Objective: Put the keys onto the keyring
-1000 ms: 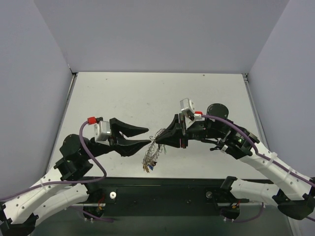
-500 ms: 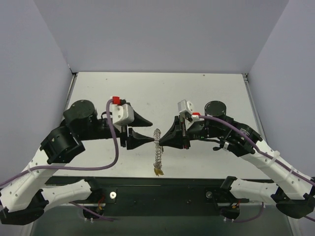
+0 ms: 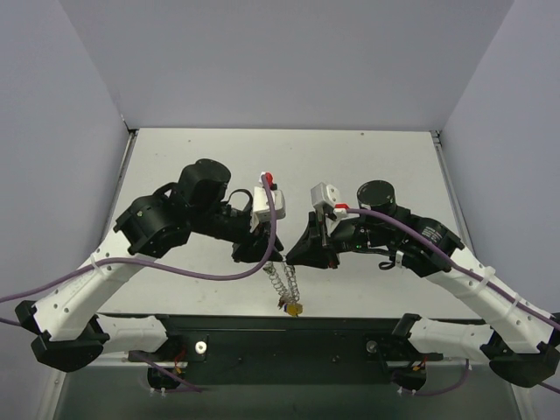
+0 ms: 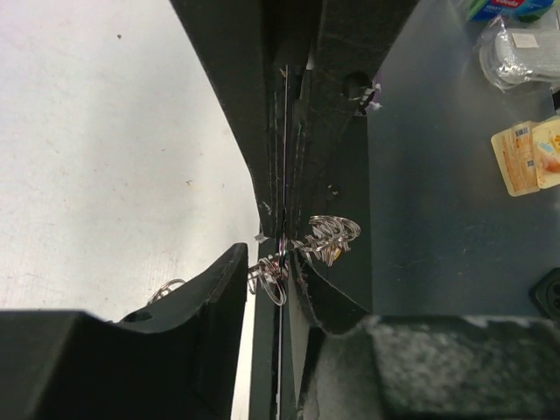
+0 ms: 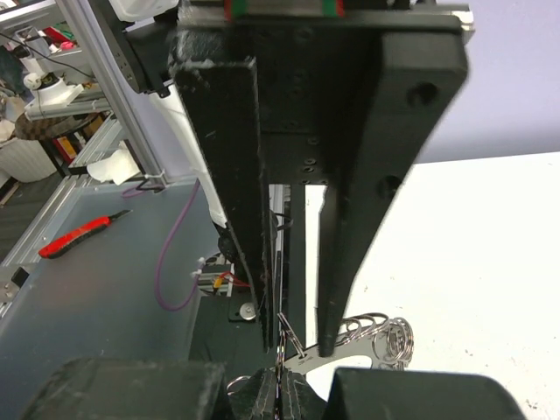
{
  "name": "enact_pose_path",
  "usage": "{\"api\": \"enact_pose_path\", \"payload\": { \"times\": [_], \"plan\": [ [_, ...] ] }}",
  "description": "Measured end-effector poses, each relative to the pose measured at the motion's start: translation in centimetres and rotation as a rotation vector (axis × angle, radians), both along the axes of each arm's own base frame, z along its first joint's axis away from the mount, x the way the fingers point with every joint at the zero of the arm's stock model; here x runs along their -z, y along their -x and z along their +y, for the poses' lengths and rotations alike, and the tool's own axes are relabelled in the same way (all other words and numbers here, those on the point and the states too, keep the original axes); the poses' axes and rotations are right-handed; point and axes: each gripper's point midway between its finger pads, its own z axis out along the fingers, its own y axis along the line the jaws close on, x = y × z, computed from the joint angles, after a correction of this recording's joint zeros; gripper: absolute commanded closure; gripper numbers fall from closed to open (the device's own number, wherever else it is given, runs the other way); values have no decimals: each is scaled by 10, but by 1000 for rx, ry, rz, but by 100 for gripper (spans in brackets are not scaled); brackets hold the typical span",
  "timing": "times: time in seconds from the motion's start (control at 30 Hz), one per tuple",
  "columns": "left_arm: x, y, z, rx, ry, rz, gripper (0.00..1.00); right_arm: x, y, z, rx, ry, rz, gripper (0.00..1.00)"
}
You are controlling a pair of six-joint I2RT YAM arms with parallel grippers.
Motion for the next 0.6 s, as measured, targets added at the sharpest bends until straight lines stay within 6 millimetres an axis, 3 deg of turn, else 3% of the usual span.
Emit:
{"api": "enact_pose_path", "payload": {
  "times": [0.17, 0.37, 0.5, 0.6],
  "plan": [
    [-4, 3, 1, 23, 0, -9, 79, 1, 0, -1, 1, 5, 1, 100],
    [3, 3, 0, 30, -22, 9, 79, 5, -2, -2, 14, 19, 6, 100],
    [3, 4, -1, 33, -23, 11, 100, 6, -3, -1, 15, 23, 8, 100],
    [4, 4, -1, 36, -26, 13, 100, 8, -4, -1, 19, 29, 13, 100]
  ]
}}
